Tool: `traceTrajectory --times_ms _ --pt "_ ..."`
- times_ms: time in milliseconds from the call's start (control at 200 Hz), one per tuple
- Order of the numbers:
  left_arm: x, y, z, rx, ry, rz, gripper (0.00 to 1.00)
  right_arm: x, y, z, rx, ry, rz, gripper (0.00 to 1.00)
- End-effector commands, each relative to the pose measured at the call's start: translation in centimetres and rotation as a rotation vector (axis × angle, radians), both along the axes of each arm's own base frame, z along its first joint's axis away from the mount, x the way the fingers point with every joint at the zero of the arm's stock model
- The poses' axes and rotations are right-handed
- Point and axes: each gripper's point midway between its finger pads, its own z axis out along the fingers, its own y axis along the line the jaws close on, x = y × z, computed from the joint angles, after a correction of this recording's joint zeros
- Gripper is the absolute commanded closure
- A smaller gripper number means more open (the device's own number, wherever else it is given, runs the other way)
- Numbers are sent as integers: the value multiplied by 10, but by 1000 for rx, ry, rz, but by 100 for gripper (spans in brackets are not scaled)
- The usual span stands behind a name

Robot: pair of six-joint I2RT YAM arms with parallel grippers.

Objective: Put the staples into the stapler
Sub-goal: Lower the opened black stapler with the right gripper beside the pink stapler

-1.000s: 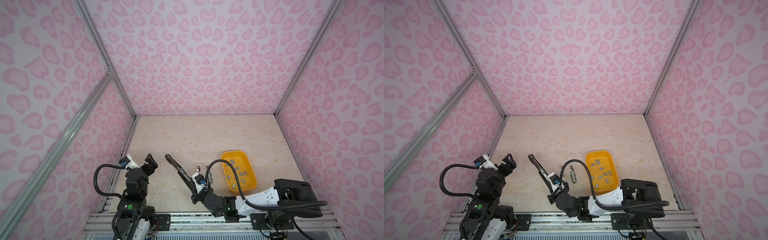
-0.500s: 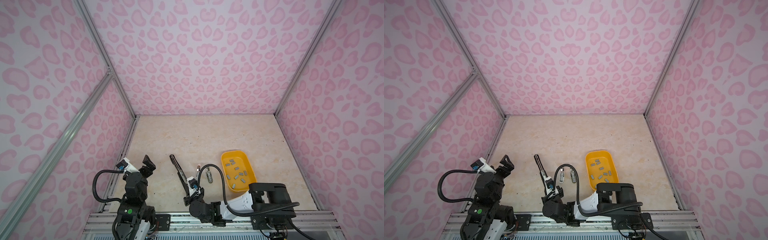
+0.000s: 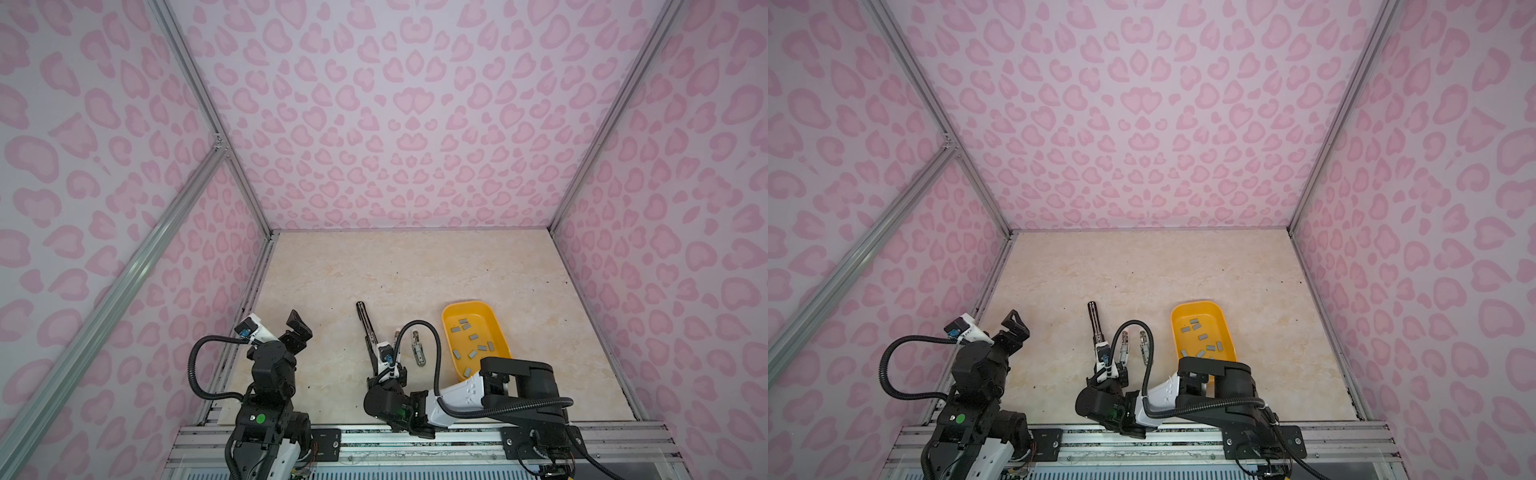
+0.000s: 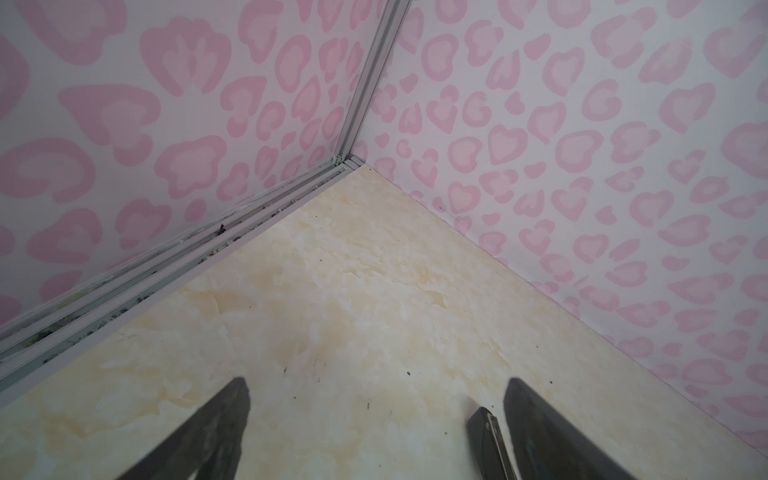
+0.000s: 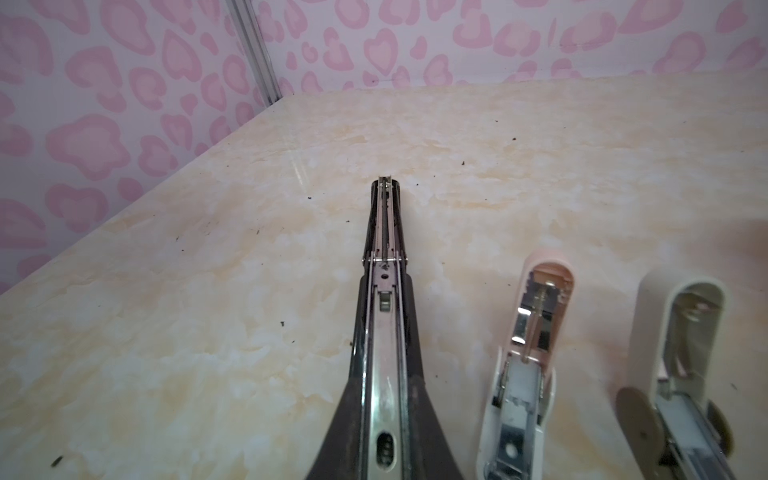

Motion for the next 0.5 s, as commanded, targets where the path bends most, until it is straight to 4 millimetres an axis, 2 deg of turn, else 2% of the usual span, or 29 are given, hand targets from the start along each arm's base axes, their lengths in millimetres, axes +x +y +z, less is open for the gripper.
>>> traceTrajectory --times_ms 0,145,295,380,495 --pt "2 1 8 -3 -32 9 4 2 -1 -2 22 -10 -45 100" --pt "3 1 8 -1 -27 10 4 2 3 -10 15 -1 -48 100" --pt "3 1 6 -1 -25 9 4 1 7 -14 20 16 -32 91" --pt "3 1 6 -1 -25 11 4 0 10 -15 27 28 -15 81" --pt "3 1 6 -1 -23 10 4 -2 12 -14 35 38 -3 77"
